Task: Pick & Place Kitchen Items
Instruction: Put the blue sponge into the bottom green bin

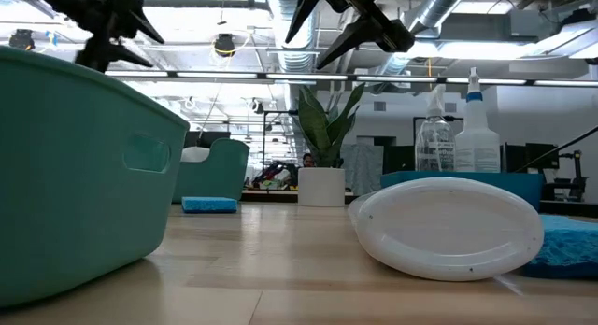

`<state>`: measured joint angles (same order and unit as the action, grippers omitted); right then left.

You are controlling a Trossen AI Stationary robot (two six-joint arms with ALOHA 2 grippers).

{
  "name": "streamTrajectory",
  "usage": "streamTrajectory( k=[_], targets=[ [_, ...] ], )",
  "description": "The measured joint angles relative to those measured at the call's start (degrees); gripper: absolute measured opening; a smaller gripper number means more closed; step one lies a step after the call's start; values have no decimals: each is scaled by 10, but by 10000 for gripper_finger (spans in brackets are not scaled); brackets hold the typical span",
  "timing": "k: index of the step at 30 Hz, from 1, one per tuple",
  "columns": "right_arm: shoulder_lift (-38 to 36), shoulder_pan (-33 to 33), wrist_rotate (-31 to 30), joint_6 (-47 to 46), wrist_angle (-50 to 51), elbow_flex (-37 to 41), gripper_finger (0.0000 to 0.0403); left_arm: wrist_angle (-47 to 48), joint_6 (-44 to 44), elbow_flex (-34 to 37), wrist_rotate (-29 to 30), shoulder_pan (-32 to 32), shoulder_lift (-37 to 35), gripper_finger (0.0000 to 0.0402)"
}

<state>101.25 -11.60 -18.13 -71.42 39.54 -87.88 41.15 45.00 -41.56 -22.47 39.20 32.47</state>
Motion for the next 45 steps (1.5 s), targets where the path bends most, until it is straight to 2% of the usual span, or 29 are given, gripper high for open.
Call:
streamTrajectory(
  k=[5, 15, 19, 24, 35, 39, 45],
  targets=[
    [0, 0, 0, 3, 1, 0, 205, 47, 77, 0, 9, -52, -5, 191],
    [0, 0, 0, 9, 2, 0, 205, 63, 271, 45, 116, -176, -5, 191],
    [0, 0, 0, 9, 1, 0, 205, 38, 352, 78, 182, -240, -5, 191],
    [0, 0, 0, 9, 2, 0, 205, -44, 443, 121, 264, -317, 4, 191],
    [0, 2, 0, 24, 3, 0, 205, -194, 567, 189, 375, -437, 125, 191],
    [0, 2, 0, 25, 3, 0, 205, -214, 590, 190, 401, -443, 181, 191],
    [0, 2, 0, 31, 3, 0, 205, -274, 594, 190, 405, -442, 263, 191]
  ],
)
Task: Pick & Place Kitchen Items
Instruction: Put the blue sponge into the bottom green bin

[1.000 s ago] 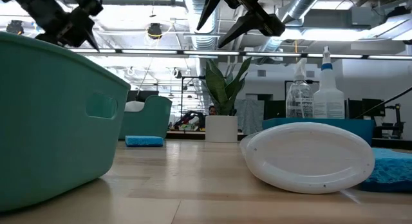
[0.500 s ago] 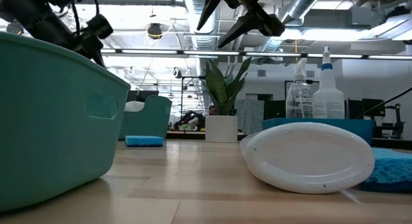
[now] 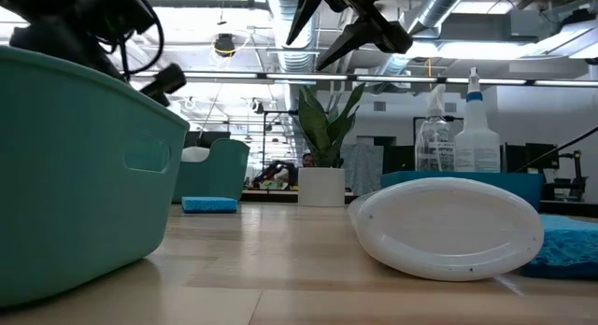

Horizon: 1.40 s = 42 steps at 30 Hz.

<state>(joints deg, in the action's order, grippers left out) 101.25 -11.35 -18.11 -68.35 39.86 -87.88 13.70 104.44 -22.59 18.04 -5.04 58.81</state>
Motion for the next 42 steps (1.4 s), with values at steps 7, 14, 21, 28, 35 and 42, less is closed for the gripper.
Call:
streamTrajectory(
  k=[7, 14, 21, 28, 35, 42],
  targets=[
    [0, 0, 0, 14, -1, 0, 205, -96, 0, 0, 0, 21, 104, 191],
    [0, 0, 2, 24, 0, 0, 205, -154, -2, 0, -21, 43, 173, 191],
    [0, -3, 6, 31, 5, 0, 205, -162, 8, -1, -15, 44, 189, 191],
    [0, -2, 16, 44, 6, 0, 205, -159, 9, 0, 2, 54, 190, 157],
    [0, -2, 16, 45, 5, 0, 205, -159, -29, 0, 6, 81, 190, 83],
    [0, -2, 15, 45, 4, 0, 205, -176, -61, 0, 5, 85, 190, 6]
  ],
)
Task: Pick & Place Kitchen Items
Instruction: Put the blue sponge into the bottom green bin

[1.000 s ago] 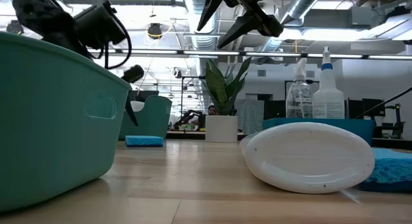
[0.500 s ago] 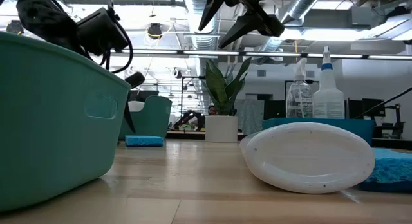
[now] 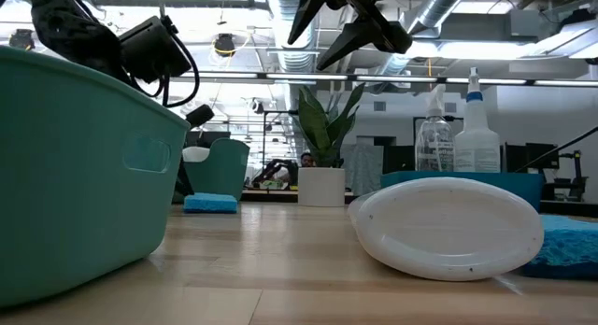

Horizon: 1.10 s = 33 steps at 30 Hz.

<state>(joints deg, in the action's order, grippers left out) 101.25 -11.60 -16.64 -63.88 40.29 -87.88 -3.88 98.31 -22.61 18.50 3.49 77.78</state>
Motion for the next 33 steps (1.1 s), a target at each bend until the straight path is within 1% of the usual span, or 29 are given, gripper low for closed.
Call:
streamTrajectory(
  k=[8, 10, 13, 19, 24, 26, 29, 33],
  targets=[
    [0, 0, -10, -6, 0, 0, 205, -29, -56, 0, -14, -8, -10, 1],
    [0, 0, -12, -11, -3, 0, 205, -50, -87, 0, -14, -13, -24, 1],
    [0, 0, -15, -25, -11, 0, 205, -71, -166, 0, -7, -23, -54, 1],
    [0, 4, -14, -39, -77, 0, 205, -80, -372, 0, 25, -54, -125, 0],
    [-2, 14, -14, -76, -125, 0, 205, -87, -557, 0, 61, -86, -181, 0],
    [-5, 18, -14, -90, -156, 1, 205, -101, -638, 0, 98, -106, -202, 0],
    [-6, 25, -12, -109, -201, 0, 205, -109, -774, -11, 180, -138, -226, 0],
    [-5, 33, -3, -127, -282, 0, 205, -110, -948, -43, 263, -169, -234, 0]
  ],
)
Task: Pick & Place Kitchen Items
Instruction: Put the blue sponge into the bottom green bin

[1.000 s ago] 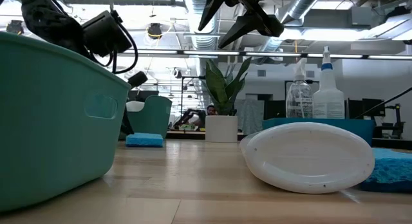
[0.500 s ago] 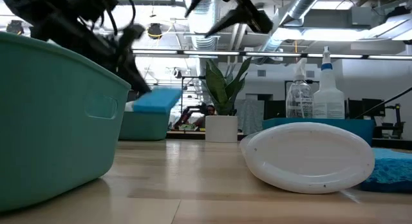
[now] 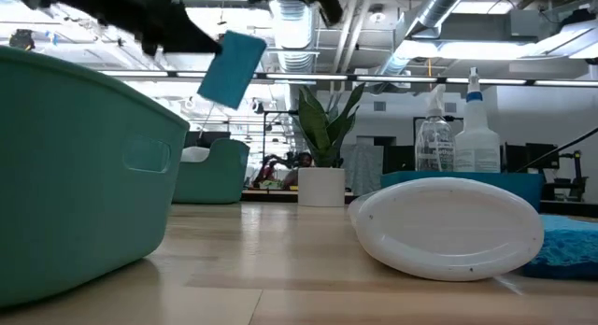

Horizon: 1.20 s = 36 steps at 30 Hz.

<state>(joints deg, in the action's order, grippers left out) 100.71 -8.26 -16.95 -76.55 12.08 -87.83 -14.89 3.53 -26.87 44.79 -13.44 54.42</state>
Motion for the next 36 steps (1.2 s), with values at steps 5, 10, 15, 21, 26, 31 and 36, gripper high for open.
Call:
streamTrajectory(
  k=[5, 10, 15, 21, 26, 31, 36],
  targets=[
    [0, 10, 4, -15, -74, 0, 205, -1, -150, -36, 115, -25, 9, 0],
    [0, 21, 4, -35, -108, 0, 205, -7, -317, -53, 237, -35, 7, 0],
    [0, 33, -2, -64, -124, 0, 205, -53, -485, -62, 254, -42, 3, 0],
    [0, 50, -10, -109, -158, 0, 205, -138, -668, -62, 234, -56, 3, 0],
    [0, 60, -10, -151, -205, 0, 205, -182, -749, -62, 218, -58, 3, 0],
    [0, 60, -9, -180, -263, 0, 205, -182, -785, -62, 210, -49, 3, 0],
    [0, 51, -9, -203, -312, 0, 205, -204, -827, -62, 196, -33, 3, 0]
  ],
)
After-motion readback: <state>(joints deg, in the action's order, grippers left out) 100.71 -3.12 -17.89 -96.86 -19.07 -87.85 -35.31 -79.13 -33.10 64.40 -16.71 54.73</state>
